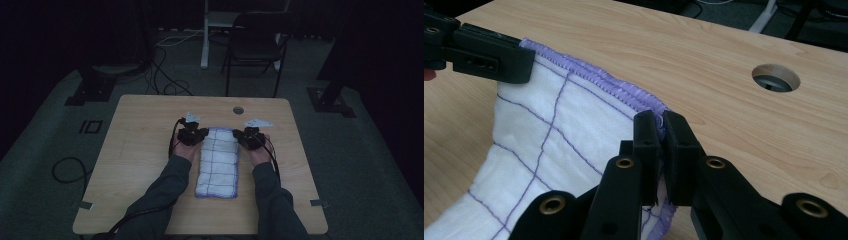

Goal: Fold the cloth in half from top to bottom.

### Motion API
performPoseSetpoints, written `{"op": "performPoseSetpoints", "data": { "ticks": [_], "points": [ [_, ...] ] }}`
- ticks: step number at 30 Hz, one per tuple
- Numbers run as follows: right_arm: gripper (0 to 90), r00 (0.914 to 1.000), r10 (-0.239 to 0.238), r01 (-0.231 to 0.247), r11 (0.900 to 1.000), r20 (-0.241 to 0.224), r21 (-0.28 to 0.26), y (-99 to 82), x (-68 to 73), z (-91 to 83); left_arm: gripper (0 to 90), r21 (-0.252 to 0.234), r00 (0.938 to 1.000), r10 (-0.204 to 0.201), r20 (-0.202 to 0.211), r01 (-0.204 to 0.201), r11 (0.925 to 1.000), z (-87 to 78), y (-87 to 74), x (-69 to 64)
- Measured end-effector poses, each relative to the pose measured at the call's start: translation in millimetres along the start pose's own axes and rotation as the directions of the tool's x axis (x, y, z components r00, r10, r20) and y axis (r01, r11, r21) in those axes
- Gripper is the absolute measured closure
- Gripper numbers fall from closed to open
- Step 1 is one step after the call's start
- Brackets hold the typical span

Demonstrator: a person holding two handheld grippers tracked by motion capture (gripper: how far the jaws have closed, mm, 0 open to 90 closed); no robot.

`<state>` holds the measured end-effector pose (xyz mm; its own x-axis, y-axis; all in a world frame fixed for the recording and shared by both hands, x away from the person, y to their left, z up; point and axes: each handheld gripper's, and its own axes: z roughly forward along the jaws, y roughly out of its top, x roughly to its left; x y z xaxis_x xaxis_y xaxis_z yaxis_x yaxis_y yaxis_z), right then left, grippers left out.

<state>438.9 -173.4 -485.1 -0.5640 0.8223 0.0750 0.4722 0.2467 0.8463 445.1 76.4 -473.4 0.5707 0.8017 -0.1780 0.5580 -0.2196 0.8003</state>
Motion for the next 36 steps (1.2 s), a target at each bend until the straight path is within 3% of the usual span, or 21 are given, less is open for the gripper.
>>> {"op": "performPoseSetpoints", "data": {
  "ticks": [18, 36],
  "points": [
    [86.4, 0.9983, -0.053, 0.053, 0.9985, -0.022, -0.01, 1.8, 15.9, -19.6, 85.4, -0.052, 0.9997, -0.006, 0.023, 0.007, 0.9986, -24.0, -11.8, -7.9],
    [86.3, 0.9977, -0.046, 0.044, 0.9985, -0.05, -0.033, -10.4, 29.3, -40.7, 85.4, -0.077, 0.9984, 0.016, 0.053, -0.012, 0.9969, -44.9, -25.9, -19.2]
  ]
}}
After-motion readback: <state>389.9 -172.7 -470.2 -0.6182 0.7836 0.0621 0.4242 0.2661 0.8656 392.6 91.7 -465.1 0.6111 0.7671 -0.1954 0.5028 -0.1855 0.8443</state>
